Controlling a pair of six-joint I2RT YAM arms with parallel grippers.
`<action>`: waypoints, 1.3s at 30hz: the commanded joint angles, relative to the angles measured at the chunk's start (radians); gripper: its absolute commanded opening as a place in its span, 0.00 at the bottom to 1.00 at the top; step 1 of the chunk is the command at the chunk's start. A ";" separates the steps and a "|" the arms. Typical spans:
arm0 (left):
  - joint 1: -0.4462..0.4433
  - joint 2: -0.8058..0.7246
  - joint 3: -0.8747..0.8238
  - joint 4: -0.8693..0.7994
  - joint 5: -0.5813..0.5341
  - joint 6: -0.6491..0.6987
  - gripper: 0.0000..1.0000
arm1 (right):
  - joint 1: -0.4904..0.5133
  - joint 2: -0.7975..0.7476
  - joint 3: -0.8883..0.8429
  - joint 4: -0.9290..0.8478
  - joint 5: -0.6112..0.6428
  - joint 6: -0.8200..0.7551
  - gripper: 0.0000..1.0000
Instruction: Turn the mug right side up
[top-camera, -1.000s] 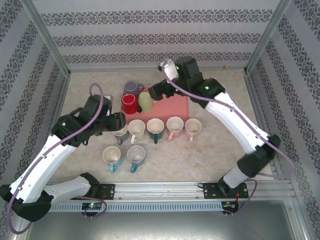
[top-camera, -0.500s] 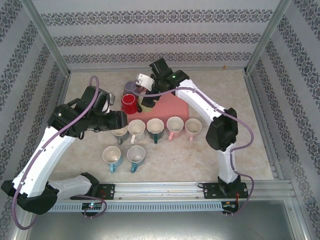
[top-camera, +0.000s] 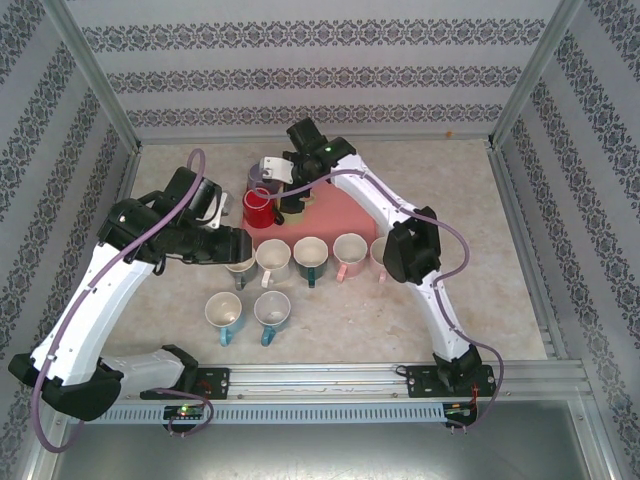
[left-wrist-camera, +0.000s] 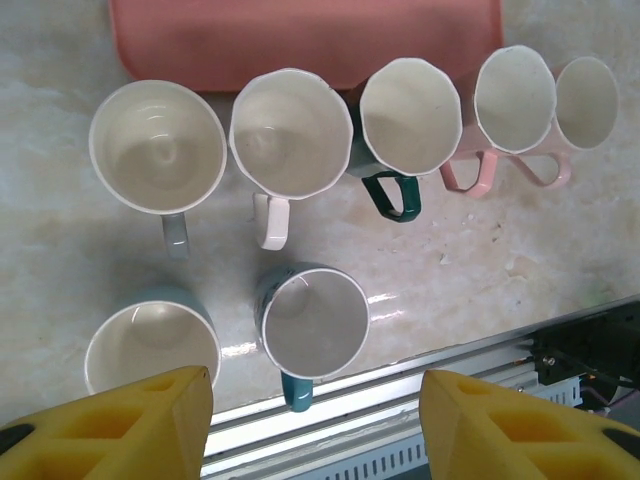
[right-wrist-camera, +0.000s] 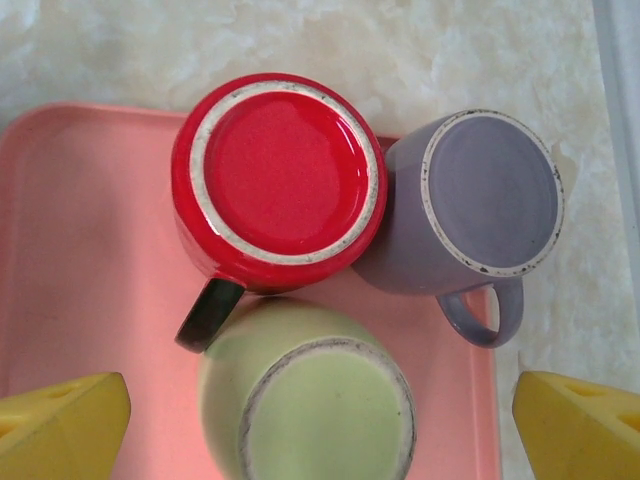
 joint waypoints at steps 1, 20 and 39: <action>0.024 -0.012 0.013 -0.041 0.008 0.055 0.58 | -0.018 0.045 0.036 -0.006 -0.024 0.022 0.98; 0.025 -0.003 0.001 -0.027 -0.034 0.075 0.58 | -0.038 0.119 0.014 0.046 -0.069 0.070 0.85; 0.028 0.011 0.030 0.045 -0.036 0.014 0.57 | -0.103 -0.125 -0.031 0.105 -0.083 0.326 0.45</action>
